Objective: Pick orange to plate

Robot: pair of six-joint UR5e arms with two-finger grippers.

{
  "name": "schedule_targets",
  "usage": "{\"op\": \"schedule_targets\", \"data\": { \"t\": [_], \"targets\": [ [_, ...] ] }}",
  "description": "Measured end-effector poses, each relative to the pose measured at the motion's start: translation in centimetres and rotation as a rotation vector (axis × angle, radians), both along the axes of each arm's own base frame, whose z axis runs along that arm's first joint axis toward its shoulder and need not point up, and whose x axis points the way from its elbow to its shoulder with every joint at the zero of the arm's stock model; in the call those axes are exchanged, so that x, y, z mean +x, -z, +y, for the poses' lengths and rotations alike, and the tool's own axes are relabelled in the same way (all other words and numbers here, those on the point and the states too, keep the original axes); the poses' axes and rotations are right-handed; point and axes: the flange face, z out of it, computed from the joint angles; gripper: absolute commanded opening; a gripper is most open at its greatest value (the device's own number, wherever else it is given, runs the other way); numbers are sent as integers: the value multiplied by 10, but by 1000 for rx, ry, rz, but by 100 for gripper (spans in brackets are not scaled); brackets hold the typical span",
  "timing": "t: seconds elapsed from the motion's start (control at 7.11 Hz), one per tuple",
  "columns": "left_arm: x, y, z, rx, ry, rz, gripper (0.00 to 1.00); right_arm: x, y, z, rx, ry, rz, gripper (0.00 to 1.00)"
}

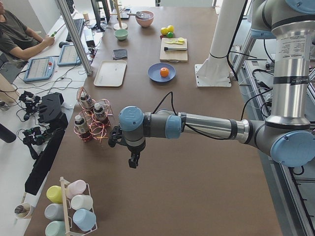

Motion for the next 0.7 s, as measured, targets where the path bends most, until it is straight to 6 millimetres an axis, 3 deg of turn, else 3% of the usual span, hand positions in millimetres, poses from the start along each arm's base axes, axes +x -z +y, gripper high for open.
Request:
{"op": "schedule_targets", "data": {
  "t": [0.7],
  "targets": [
    [-1,6,-1,5,0,-4,97,0,-5,0,-10,-1,4,100]
  ]
}}
